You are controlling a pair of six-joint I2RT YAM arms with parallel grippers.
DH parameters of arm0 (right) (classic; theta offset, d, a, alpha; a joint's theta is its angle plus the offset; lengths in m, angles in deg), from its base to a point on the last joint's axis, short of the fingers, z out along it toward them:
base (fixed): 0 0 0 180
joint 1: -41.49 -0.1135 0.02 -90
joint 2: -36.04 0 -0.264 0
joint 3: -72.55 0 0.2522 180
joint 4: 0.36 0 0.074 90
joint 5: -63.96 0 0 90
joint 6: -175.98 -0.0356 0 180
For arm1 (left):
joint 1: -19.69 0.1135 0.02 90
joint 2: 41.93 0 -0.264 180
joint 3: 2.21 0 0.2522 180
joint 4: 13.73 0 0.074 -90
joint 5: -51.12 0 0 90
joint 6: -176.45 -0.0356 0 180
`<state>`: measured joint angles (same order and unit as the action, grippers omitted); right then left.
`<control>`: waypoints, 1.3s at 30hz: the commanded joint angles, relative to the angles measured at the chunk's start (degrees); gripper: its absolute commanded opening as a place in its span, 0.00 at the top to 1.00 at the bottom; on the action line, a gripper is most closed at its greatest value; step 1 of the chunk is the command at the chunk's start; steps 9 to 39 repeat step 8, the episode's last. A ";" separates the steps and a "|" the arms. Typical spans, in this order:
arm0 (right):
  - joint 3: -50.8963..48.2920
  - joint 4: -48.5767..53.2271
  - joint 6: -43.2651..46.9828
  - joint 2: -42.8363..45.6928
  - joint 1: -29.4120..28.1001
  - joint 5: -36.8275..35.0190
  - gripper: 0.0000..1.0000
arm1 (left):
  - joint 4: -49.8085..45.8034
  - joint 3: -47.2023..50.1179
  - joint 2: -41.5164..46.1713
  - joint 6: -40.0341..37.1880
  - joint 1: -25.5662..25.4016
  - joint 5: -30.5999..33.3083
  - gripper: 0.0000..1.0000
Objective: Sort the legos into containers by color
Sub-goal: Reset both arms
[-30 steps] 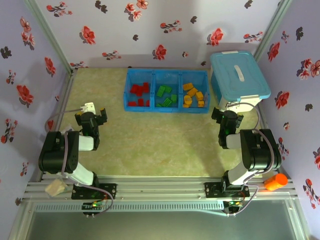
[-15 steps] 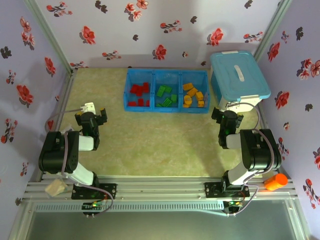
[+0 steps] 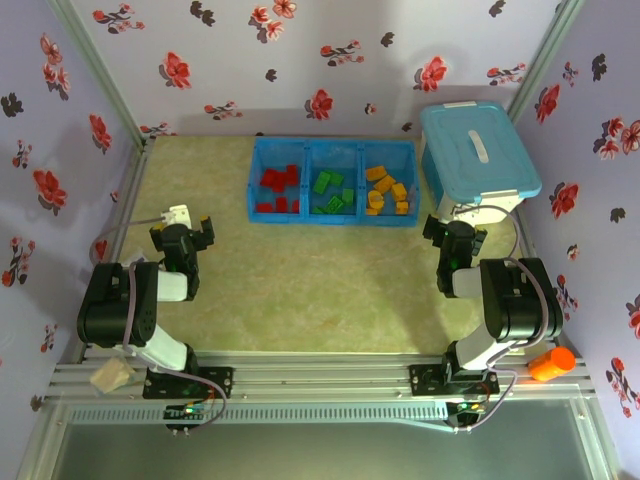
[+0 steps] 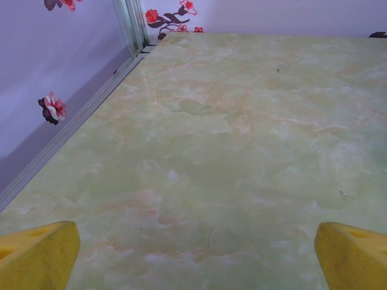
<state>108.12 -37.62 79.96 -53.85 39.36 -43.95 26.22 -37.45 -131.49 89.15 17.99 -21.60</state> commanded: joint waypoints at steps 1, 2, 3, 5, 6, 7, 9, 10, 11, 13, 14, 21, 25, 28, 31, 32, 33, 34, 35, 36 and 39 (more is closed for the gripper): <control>-0.32 -0.91 -0.13 0.65 -0.15 0.28 0.01 | -0.22 -0.01 0.74 0.46 0.11 -0.51 0.00; -0.32 -1.00 -0.14 0.60 -0.15 0.25 0.01 | -0.51 -0.22 0.74 0.42 0.11 -0.66 0.00; -0.35 -0.91 -0.11 0.60 -0.15 0.25 0.01 | -0.71 -0.36 0.72 0.46 0.13 -0.73 0.00; -0.35 -0.96 -0.13 0.65 -0.15 0.25 0.01 | -0.58 -0.25 0.75 0.46 0.12 -0.79 0.00; -0.31 -0.98 -0.13 0.64 -0.15 0.26 0.01 | -0.34 -0.15 0.77 0.39 0.12 -0.90 0.00; -0.30 -0.87 -0.14 0.66 -0.15 0.29 0.01 | -0.28 -0.13 0.78 0.29 0.13 -0.93 0.00; 0.12 -0.27 -0.22 0.48 -0.15 0.46 0.01 | -0.30 -0.06 0.77 0.29 0.15 -0.95 0.00; 0.12 -0.27 -0.22 0.48 -0.15 0.46 0.01 | -0.30 -0.06 0.77 0.29 0.15 -0.95 0.00; 0.12 -0.27 -0.22 0.48 -0.15 0.46 0.01 | -0.30 -0.06 0.77 0.29 0.15 -0.95 0.00; 0.12 -0.27 -0.22 0.48 -0.15 0.46 0.01 | -0.30 -0.06 0.77 0.29 0.15 -0.95 0.00; 0.12 -0.27 -0.22 0.48 -0.15 0.46 0.01 | -0.30 -0.06 0.77 0.29 0.15 -0.95 0.00; 0.12 -0.27 -0.22 0.48 -0.15 0.46 0.01 | -0.30 -0.06 0.77 0.29 0.15 -0.95 0.00; 0.12 -0.27 -0.22 0.48 -0.15 0.46 0.01 | -0.30 -0.06 0.77 0.29 0.15 -0.95 0.00; 0.12 -0.27 -0.22 0.48 -0.15 0.46 0.01 | -0.30 -0.06 0.77 0.29 0.15 -0.95 0.00; 0.12 -0.27 -0.22 0.48 -0.15 0.46 0.01 | -0.30 -0.06 0.77 0.29 0.15 -0.95 0.00; 0.12 -0.27 -0.22 0.48 -0.15 0.46 0.01 | -0.30 -0.06 0.77 0.29 0.15 -0.95 0.00; 0.12 -0.27 -0.22 0.48 -0.15 0.46 0.01 | -0.30 -0.06 0.77 0.29 0.15 -0.95 0.00; 0.12 -0.27 -0.22 0.48 -0.15 0.46 0.01 | -0.30 -0.06 0.77 0.29 0.15 -0.95 0.00; 0.12 -0.27 -0.22 0.48 -0.15 0.46 0.01 | -0.30 -0.06 0.77 0.29 0.15 -0.95 0.00; 0.12 -0.27 -0.22 0.48 -0.15 0.46 0.01 | -0.30 -0.06 0.77 0.29 0.15 -0.95 0.00; 0.12 -0.27 -0.22 0.48 -0.15 0.46 0.01 | -0.30 -0.06 0.77 0.29 0.15 -0.95 0.00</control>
